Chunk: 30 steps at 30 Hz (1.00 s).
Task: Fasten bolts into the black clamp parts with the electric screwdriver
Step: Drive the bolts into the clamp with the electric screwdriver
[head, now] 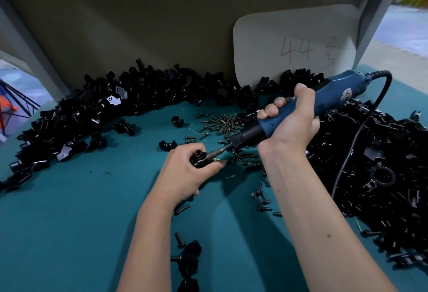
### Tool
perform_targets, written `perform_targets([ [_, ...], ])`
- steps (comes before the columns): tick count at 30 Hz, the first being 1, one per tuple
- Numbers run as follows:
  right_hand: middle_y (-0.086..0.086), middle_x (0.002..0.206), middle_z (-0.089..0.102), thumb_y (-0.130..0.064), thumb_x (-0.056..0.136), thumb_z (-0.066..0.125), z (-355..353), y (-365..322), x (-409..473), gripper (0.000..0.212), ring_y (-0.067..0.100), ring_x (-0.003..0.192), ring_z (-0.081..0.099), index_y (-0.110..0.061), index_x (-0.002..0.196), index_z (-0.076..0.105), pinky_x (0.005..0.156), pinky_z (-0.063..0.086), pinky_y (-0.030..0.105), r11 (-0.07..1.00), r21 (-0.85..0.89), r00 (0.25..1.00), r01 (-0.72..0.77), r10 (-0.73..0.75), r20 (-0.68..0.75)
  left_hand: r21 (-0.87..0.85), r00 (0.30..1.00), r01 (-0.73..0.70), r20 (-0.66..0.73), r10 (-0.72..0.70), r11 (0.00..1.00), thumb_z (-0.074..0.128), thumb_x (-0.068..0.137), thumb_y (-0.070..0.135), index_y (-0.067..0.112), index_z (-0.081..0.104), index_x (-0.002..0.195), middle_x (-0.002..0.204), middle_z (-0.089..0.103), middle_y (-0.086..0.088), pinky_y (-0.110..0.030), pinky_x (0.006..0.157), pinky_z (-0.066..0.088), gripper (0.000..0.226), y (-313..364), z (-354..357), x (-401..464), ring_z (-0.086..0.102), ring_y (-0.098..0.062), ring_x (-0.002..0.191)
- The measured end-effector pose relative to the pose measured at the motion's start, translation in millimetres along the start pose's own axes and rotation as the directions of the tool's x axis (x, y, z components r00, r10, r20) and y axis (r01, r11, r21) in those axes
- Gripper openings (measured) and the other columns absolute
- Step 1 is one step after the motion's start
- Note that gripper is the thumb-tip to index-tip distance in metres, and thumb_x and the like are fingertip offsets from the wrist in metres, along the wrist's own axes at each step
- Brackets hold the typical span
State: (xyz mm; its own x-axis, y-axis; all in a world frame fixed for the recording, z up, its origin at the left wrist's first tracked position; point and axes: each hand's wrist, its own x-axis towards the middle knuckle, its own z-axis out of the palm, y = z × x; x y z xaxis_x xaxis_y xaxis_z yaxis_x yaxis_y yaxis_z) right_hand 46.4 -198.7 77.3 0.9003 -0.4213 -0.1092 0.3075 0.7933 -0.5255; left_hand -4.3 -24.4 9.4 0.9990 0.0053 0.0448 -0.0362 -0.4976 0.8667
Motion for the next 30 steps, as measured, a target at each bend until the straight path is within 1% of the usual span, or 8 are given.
perform_targets([
  [3, 0.002, 0.062, 0.05, -0.015, 0.089, 0.067, 0, 0, 0, 0.028, 0.016, 0.046, 0.042, -0.015, 0.103, 0.042, 0.047, 0.039, 0.029, 1.0, 0.002, 1.0, -0.002, 0.002, 0.011, -0.005, 0.999, -0.024, -0.042, 0.024, 1.0, 0.081, 0.082, 0.043, 0.028, 0.046, 0.081, 0.055, 0.057, 0.009, -0.027, 0.037, 0.043, 0.038, 0, 2, 1, 0.048, -0.011, 0.038],
  [6, 0.002, 0.062, 0.049, -0.013, 0.089, 0.066, 0, 1, -1, 0.026, 0.016, 0.045, 0.042, -0.016, 0.099, 0.042, 0.047, 0.039, 0.029, 1.0, 0.012, 1.0, -0.002, 0.002, 0.016, -0.002, 0.997, -0.065, -0.048, 0.065, 0.998, 0.078, 0.087, 0.032, 0.033, 0.062, 0.093, 0.063, 0.063, 0.009, -0.026, 0.039, 0.043, 0.017, 0, 5, 2, 0.049, -0.01, 0.041],
  [7, 0.002, 0.062, 0.049, -0.013, 0.089, 0.065, 0, 1, -1, 0.026, 0.015, 0.045, 0.042, -0.017, 0.099, 0.042, 0.047, 0.039, 0.029, 1.0, 0.014, 1.0, -0.001, 0.001, 0.015, 0.015, 0.996, -0.077, -0.046, 0.078, 0.997, 0.076, 0.087, 0.027, 0.034, 0.068, 0.092, 0.063, 0.065, 0.008, -0.025, 0.04, 0.041, 0.012, 0, 6, 2, 0.049, -0.009, 0.042],
  [10, 0.002, 0.062, 0.049, -0.013, 0.09, 0.065, 0, 0, 0, 0.027, 0.016, 0.045, 0.042, -0.017, 0.101, 0.041, 0.047, 0.039, 0.029, 1.0, 0.014, 1.0, 0.003, -0.003, 0.008, 0.084, 0.992, -0.095, -0.072, 0.102, 0.992, 0.072, 0.085, 0.019, 0.035, 0.075, 0.078, 0.064, 0.067, 0.0, -0.019, 0.044, 0.036, 0.018, 1, 8, 3, 0.047, -0.006, 0.047],
  [13, 0.001, 0.061, 0.049, -0.012, 0.09, 0.065, 0, 0, -1, 0.024, 0.015, 0.045, 0.042, -0.016, 0.1, 0.043, 0.047, 0.039, 0.029, 1.0, 0.012, 1.0, 0.007, -0.007, 0.004, 0.095, 0.987, -0.097, -0.118, 0.108, 0.991, 0.073, 0.082, 0.017, 0.03, 0.074, 0.071, 0.06, 0.063, -0.001, -0.02, 0.045, 0.033, 0.017, 2, 10, 4, 0.043, -0.007, 0.048],
  [21, 0.0, 0.059, 0.049, -0.011, 0.092, 0.063, 2, 0, -5, 0.022, 0.015, 0.043, 0.042, -0.016, 0.101, 0.044, 0.046, 0.039, 0.028, 0.999, 0.0, 0.999, 0.048, -0.048, 0.023, 0.112, 0.985, -0.065, -0.155, 0.082, 0.992, 0.073, 0.082, 0.016, 0.025, 0.071, 0.07, 0.062, 0.063, -0.002, -0.027, 0.047, 0.034, 0.016, 1, 15, 5, 0.044, -0.011, 0.051],
  [25, 0.001, 0.059, 0.049, -0.011, 0.091, 0.062, 2, 0, -6, 0.018, 0.015, 0.043, 0.042, -0.015, 0.097, 0.045, 0.046, 0.039, 0.029, 0.997, -0.015, 0.997, 0.073, -0.072, 0.036, 0.102, 0.983, -0.056, -0.169, 0.073, 0.993, 0.073, 0.082, 0.013, 0.027, 0.072, 0.07, 0.061, 0.062, -0.002, -0.025, 0.046, 0.033, 0.019, 3, 17, 5, 0.042, -0.009, 0.05],
  [30, 0.001, 0.06, 0.048, -0.011, 0.091, 0.062, -1, 1, -5, 0.018, 0.015, 0.044, 0.041, -0.015, 0.098, 0.046, 0.047, 0.039, 0.029, 0.998, -0.015, 0.997, 0.069, -0.068, 0.034, 0.14, 0.982, -0.016, -0.187, 0.042, 0.99, 0.073, 0.083, 0.019, 0.029, 0.071, 0.071, 0.062, 0.061, 0.001, -0.028, 0.047, 0.036, 0.016, 4, 20, 5, 0.042, -0.01, 0.05],
])
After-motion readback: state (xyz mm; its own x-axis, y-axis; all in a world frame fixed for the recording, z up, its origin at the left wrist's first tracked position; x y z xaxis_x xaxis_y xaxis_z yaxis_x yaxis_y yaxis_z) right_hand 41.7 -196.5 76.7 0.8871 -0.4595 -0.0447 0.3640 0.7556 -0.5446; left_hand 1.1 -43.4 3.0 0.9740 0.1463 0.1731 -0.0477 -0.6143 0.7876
